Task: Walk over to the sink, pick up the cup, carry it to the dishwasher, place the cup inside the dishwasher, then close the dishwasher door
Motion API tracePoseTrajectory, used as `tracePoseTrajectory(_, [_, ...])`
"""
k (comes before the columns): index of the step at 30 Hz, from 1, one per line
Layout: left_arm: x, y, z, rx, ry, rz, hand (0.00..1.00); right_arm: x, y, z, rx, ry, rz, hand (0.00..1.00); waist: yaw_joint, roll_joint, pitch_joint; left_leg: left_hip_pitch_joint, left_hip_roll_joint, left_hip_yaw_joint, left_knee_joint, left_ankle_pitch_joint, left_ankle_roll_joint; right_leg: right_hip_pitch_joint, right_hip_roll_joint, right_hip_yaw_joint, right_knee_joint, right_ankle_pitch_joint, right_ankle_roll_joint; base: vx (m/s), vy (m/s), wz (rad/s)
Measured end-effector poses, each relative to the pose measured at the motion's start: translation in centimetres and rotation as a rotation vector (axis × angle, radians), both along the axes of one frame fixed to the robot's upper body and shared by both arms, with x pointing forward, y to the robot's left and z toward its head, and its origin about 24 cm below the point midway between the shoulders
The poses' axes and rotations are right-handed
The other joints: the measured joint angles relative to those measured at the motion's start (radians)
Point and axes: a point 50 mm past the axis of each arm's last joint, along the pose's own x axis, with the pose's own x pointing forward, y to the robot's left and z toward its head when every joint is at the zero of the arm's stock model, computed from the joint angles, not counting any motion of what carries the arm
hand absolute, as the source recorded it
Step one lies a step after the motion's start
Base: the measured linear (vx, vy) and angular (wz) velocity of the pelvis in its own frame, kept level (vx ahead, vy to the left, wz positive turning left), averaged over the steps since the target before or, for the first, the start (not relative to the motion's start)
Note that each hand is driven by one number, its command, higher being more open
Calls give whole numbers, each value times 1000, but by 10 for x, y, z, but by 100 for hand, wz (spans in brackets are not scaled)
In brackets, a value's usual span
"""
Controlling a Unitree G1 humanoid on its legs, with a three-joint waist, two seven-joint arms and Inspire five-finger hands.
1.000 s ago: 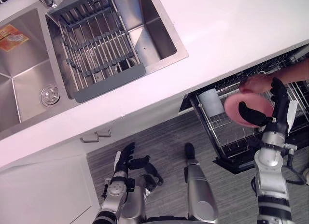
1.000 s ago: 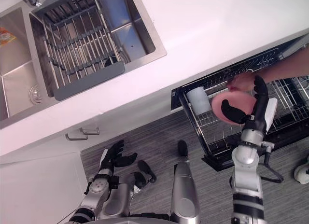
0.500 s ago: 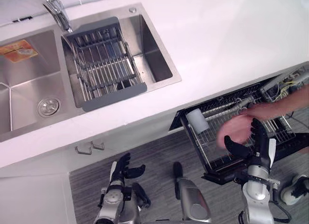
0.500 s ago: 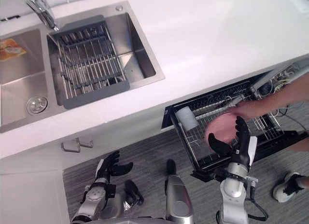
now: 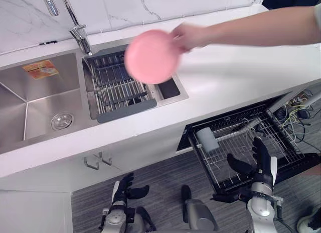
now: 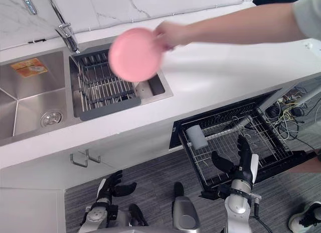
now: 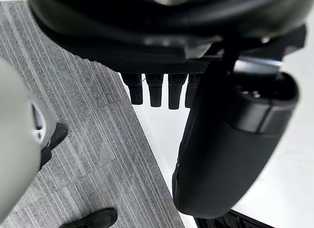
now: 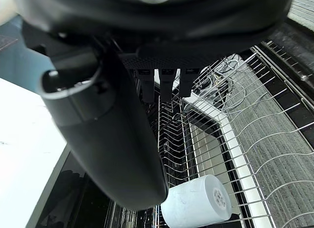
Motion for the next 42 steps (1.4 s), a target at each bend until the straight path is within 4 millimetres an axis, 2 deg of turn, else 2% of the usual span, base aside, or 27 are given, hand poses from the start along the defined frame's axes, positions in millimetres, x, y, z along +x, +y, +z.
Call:
tracePoseTrajectory(9, [-8, 1, -4, -1, 31, 6, 90, -1, 0, 3, -16, -6, 3, 90, -3, -3, -41, 14, -4, -4, -16, 3, -1, 24, 1, -6, -29, 4, 4, 25, 11, 1])
tracePoseTrajectory(14, [-15, 3, -8, 12, 63, 1, 90, 0, 9, 35, -120, -108, 56, 90, -15, -17, -55, 38, -9, -19, -31, 4, -1, 66, -1, -20, -63, 13, 8, 23, 16, 7])
tracePoseTrajectory(16, [-18, 8, -9, 30, 75, -5, 90, 2, 13, 50, -164, -171, 78, 90, -23, -35, -67, 40, -16, -33, -35, 5, 1, 81, -7, -31, -77, 17, 11, 3, 17, 14])
tracePoseTrajectory(20, [-23, 15, -13, 48, 105, -6, 90, 6, 14, 68, -225, -241, 103, 90, -27, -47, -86, 44, -33, -51, -45, 10, 8, 101, -18, -47, -97, 25, 19, 5, 23, 15])
tracePoseTrajectory(24, [-32, 27, -16, 75, 140, 4, 90, 25, 18, 90, -300, -337, 208, 90, -25, -58, -95, 45, -54, -70, -56, 15, 18, 114, -36, -60, -110, 31, 28, -17, 45, 14])
tracePoseTrajectory(30, [-32, 33, -15, 82, 141, 31, 90, 60, 29, 126, -446, -469, 414, 90, -20, -60, -96, 25, -79, -112, -70, 22, 30, 114, -62, -96, -115, 32, 30, -24, 31, 20])
tracePoseTrajectory(37, [-27, 34, -14, 81, 124, 28, 90, 106, 31, 136, -550, -426, 560, 90, 7, -62, -98, -9, -94, -160, -78, 42, 46, 114, -76, -143, -124, 32, 30, 27, 12, 21])
tracePoseTrajectory(42, [-26, 33, -13, 83, 120, 18, 90, 122, 38, 141, -615, -402, 646, 90, 14, -61, -100, -21, -103, -179, -88, 52, 48, 115, -77, -167, -137, 33, 30, 17, 5, 14])
